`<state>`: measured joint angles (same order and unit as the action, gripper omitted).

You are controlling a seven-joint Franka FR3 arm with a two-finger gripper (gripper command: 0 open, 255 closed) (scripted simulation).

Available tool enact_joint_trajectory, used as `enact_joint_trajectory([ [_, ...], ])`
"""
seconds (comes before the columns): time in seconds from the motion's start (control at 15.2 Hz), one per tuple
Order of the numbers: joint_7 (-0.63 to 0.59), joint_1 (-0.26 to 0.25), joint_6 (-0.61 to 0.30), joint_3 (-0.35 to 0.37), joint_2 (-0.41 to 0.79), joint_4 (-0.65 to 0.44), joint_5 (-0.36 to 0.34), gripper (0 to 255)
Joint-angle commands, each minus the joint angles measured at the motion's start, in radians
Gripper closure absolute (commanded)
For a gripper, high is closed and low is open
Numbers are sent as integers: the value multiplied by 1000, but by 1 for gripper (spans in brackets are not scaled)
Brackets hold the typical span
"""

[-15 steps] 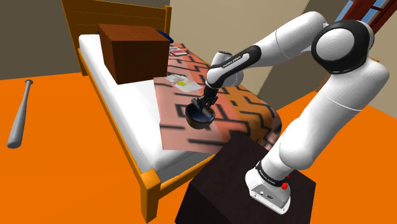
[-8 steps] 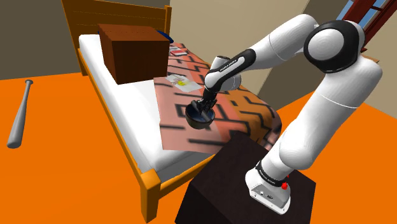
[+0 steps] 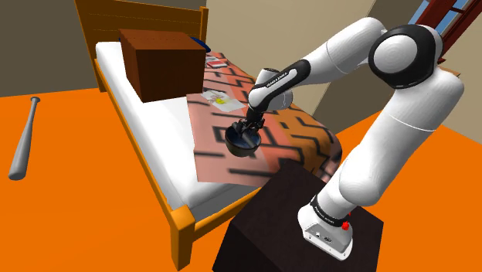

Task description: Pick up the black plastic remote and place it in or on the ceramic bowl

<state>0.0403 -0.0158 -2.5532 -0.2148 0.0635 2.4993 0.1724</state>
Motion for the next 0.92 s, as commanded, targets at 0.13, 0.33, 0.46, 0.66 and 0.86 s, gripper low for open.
enact_joint_trajectory([
  [0.13,-14,1,34,-5,-32,-4,-20,0],
  [0.33,-46,6,132,-11,-113,-24,-65,0],
  [0.46,-46,7,132,-11,-113,-24,-65,0],
  [0.66,-46,7,132,-11,-113,-24,-65,0],
  [0.86,-46,7,132,-11,-113,-24,-65,0],
])
